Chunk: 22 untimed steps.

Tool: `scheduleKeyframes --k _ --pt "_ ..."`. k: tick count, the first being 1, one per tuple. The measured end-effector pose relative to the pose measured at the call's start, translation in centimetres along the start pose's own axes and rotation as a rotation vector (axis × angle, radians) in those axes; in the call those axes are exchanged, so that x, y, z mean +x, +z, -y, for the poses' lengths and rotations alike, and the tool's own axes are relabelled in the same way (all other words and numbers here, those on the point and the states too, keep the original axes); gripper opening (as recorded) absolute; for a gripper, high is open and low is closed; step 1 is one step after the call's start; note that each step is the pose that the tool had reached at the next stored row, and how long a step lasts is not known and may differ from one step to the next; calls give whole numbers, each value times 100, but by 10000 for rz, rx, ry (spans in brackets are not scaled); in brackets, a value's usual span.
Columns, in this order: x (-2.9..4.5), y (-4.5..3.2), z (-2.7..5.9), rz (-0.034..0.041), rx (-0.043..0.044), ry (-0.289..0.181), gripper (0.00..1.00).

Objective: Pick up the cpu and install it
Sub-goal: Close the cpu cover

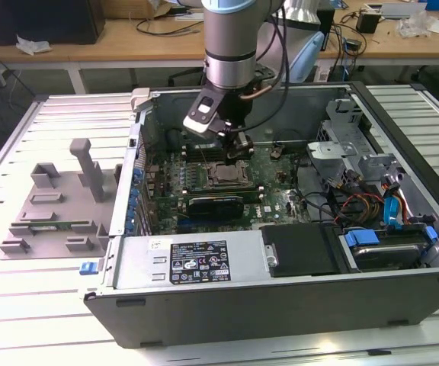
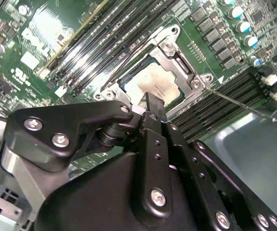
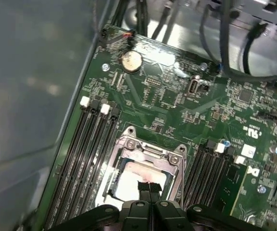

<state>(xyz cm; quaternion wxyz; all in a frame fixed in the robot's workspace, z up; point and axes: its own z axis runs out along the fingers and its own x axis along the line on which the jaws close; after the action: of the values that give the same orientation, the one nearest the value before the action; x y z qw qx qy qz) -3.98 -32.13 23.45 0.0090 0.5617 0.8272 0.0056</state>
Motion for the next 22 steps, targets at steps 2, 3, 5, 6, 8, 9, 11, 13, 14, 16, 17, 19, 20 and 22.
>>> scheduleKeyframes --k 2,3,5,6,8,9,11,13,14,16,17,19,20,22 --pt "0 0 0 2 0 -376 11" --pt "0 0 0 4 0 -704 11" --pt "0 0 0 4 0 -1039 11" --pt "0 0 0 3 -1 -1309 11" --pt "0 1 0 0 -3 -1682 11" --pt "1 1 0 -2 -5 -1872 11" --pt "0 0 0 -6 -5 -2313 11" --pt "0 0 0 -12 -10 -2792 11" --pt "0 0 0 -17 -12 -3159 11" --pt "0 0 0 -25 -17 -3842 11" --pt "0 0 0 -29 -19 -4145 11" --pt "0 0 0 -36 -23 -4574 11" --pt "0 1 0 -41 -27 -4890 11" --pt "0 0 0 -50 -32 -5424 11"
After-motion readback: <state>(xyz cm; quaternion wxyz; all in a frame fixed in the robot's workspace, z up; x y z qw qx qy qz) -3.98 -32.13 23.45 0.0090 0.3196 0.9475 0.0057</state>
